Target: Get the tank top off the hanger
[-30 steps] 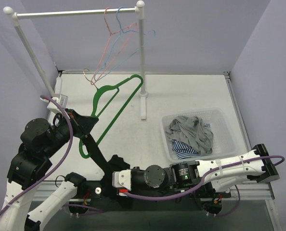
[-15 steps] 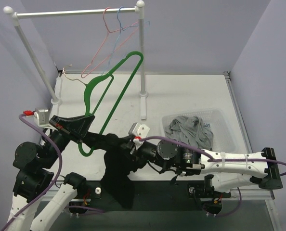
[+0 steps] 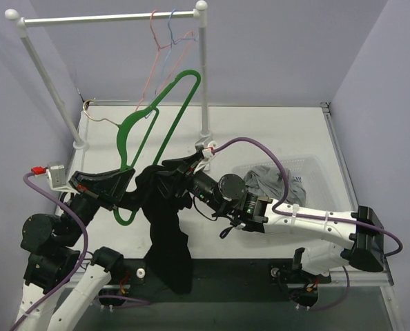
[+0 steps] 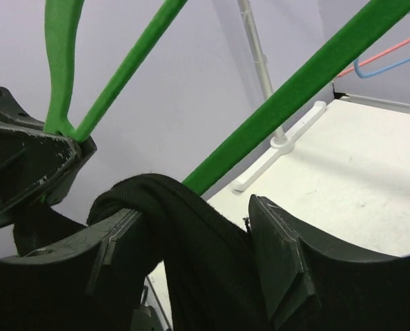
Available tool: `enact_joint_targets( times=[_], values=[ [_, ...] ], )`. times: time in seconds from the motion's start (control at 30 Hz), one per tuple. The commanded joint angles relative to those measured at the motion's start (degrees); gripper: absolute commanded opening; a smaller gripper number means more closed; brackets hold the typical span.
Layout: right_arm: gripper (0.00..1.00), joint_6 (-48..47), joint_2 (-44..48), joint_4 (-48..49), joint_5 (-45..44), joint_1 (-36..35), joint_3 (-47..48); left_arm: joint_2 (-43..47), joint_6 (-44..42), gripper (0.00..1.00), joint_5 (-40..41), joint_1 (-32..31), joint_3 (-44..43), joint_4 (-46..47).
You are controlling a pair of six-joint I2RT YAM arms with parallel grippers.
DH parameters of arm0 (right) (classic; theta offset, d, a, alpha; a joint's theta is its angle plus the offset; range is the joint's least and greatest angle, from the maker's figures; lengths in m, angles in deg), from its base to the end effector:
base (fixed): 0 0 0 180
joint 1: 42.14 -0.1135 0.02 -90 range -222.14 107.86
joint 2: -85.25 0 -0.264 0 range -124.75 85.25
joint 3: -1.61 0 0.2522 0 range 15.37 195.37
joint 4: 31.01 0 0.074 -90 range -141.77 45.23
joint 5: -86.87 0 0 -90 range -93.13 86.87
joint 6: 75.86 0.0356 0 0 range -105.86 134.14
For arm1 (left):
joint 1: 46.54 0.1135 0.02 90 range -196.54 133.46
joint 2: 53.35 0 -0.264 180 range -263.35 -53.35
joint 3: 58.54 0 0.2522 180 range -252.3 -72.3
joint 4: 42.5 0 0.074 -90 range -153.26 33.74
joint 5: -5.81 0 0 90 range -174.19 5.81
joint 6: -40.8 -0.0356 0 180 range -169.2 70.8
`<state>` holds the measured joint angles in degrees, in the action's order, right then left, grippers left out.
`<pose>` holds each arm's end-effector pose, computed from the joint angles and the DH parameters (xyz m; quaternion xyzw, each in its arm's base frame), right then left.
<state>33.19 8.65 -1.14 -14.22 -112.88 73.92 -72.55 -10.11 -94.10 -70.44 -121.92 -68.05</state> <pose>0.1082 0.2890 0.3985 -0.1577 0.5131 0.5579 0.6329 0.0477 -0.0278 0.4109 -0.0073 0.5853 -0.4657 0.6637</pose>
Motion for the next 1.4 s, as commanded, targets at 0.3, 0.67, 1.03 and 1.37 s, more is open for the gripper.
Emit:
enact_joint_targets(
  times=[0.3,0.67,1.03,1.37],
  values=[
    [0.42,13.6,-3.4,20.3,8.4,5.1,1.1,1.0,3.2,0.00,-5.0,-0.1,1.0,4.2],
    [0.00,18.3,-4.2,25.0,19.1,7.0,-1.3,-1.4,0.7,0.24,-6.1,-0.1,-3.1,-2.0],
    [0.00,21.6,-2.2,23.6,24.7,7.5,-4.4,-3.6,-0.8,0.33,-5.8,-0.1,-5.8,0.0],
    [0.16,21.0,0.4,12.8,26.0,7.7,-5.4,-5.7,-2.3,0.00,-5.5,-0.1,-8.7,-2.1]
  ],
)
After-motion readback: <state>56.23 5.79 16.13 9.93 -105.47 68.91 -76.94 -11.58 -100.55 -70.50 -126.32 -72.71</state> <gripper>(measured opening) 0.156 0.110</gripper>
